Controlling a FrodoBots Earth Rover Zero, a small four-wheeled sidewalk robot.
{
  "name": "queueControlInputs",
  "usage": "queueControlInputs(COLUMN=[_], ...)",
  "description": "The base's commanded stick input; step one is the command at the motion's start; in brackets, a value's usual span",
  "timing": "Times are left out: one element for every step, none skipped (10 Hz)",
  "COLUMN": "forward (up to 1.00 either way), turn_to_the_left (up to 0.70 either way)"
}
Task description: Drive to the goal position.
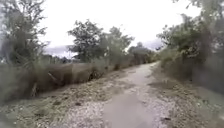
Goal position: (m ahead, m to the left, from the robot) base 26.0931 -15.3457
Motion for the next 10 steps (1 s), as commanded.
queueControlInputs(forward=[0.68,0.68,0.68,0.68,0.68,0.68,0.68,0.68,0.68,0.68], turn_to_the_left=[0.00,0.00,0.00,0.00,0.00,0.00,0.00,0.00,0.00,0.00])
